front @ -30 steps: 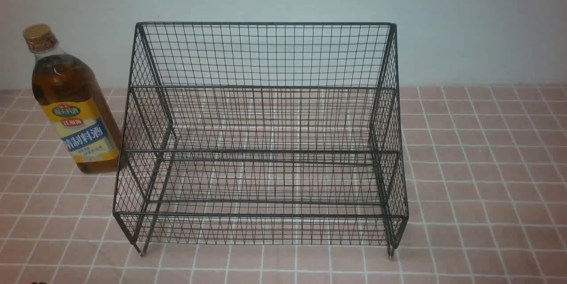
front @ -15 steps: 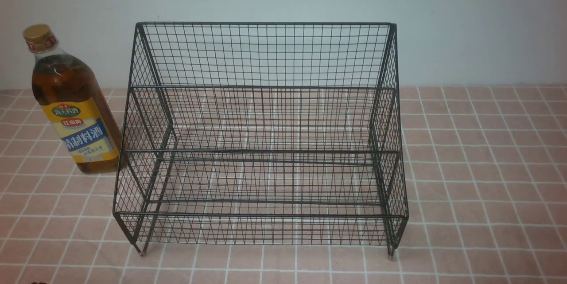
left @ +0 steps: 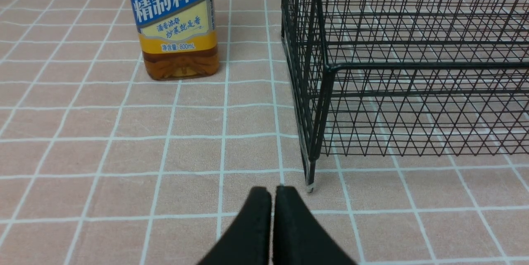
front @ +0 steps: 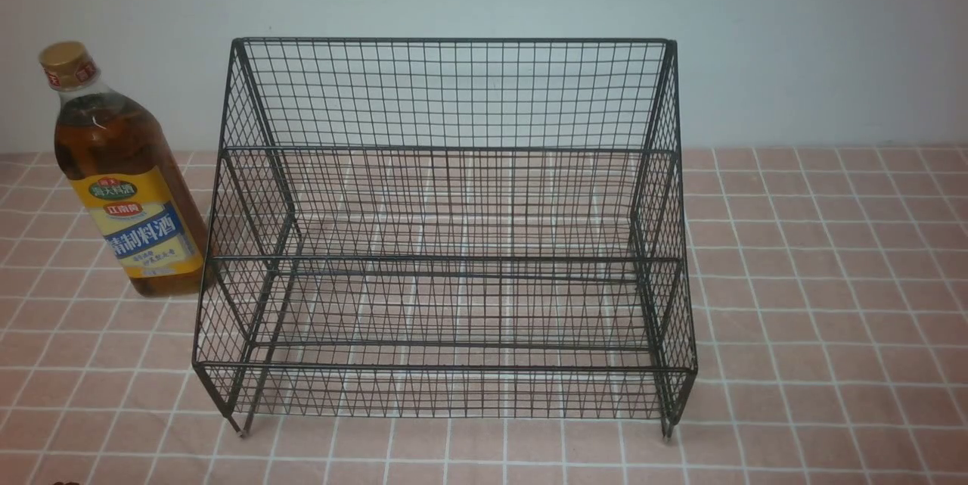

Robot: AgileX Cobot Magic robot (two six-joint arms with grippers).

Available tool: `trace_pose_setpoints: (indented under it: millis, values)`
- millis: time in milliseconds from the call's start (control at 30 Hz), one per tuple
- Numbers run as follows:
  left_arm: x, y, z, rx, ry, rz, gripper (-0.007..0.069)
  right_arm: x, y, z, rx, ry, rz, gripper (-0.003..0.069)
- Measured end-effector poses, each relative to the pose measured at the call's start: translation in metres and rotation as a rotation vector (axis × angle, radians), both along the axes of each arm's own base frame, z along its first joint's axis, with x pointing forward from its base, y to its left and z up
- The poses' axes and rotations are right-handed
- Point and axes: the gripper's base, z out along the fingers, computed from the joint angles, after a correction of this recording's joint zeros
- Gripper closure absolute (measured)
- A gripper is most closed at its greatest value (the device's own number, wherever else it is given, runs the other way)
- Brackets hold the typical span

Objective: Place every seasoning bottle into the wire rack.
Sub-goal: Use the left arm to grab the condiment bottle closest to it

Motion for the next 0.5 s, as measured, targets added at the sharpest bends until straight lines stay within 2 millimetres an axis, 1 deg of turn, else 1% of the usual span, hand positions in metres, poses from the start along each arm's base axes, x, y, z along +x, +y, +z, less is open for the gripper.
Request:
trace_pose_setpoints:
  millis: [133,200,300,333,367,467,500]
  values:
    - [0.001,0.0,0.002,-0.009,-0.032,0.001,0.0631,0.0,0.0,0.0,0.0,0.0,0.0,0.0673]
    - [0.003,-0.001,0.009,-0.034,-0.112,0.003,0.0631,0.0,0.0,0.0,0.0,0.0,0.0,0.0673]
    - [0.005,0.0,0.025,-0.109,-0.284,0.016,0.0631,0.0,0.0,0.0,0.0,0.0,0.0,0.0673]
    - [0.005,0.0,0.026,-0.115,-0.296,0.017,0.0631,0.0,0.0,0.0,0.0,0.0,0.0,0.0673]
    - [0.004,0.001,0.038,-0.177,-0.416,0.031,0.0631,0.0,0.0,0.0,0.0,0.0,0.0,0.0673]
    - [0.002,0.004,0.05,-0.238,-0.554,0.049,0.0631,0.0,0.0,0.0,0.0,0.0,0.0,0.0673]
    - [-0.001,0.006,0.06,-0.255,-0.667,0.061,0.0631,0.0,0.0,0.0,0.0,0.0,0.0,0.0673]
